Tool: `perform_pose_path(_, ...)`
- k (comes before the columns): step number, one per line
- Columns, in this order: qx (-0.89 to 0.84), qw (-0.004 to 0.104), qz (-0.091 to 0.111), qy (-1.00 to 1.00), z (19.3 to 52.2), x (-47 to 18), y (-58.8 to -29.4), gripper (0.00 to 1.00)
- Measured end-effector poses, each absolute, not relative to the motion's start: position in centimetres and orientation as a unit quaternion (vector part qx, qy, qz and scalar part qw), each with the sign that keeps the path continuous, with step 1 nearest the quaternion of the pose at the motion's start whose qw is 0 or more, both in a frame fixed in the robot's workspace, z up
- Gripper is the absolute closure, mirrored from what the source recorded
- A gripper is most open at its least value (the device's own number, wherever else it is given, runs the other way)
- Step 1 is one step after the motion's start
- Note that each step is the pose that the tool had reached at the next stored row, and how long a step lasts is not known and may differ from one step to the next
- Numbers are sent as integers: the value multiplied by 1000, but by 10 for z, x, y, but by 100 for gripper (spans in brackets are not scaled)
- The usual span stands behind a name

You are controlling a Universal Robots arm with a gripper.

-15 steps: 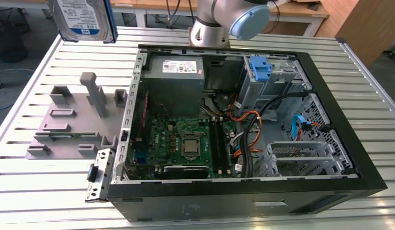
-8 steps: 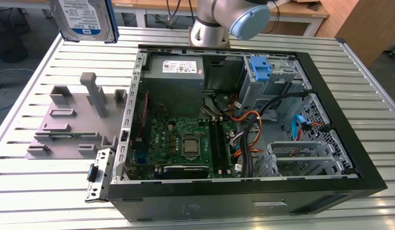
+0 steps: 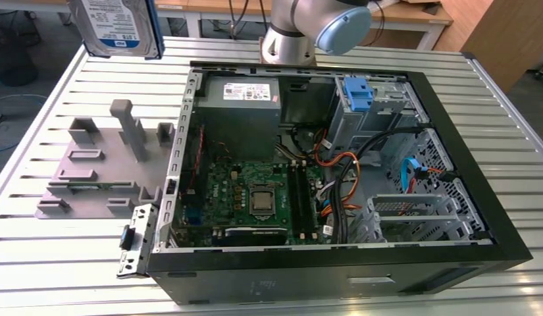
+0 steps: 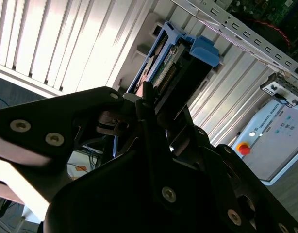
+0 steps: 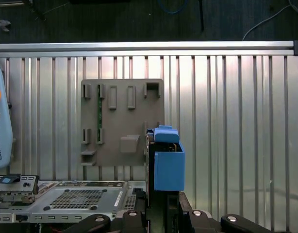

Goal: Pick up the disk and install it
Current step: 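Pick up the disk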

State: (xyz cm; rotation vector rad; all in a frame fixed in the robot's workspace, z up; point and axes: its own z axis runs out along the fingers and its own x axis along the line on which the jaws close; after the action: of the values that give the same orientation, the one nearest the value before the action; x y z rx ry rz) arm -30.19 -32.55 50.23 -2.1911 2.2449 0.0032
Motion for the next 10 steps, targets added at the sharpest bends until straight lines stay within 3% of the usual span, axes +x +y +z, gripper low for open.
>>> perform_pose_path(10,-698,2,1,716,502,-286,-326,65)
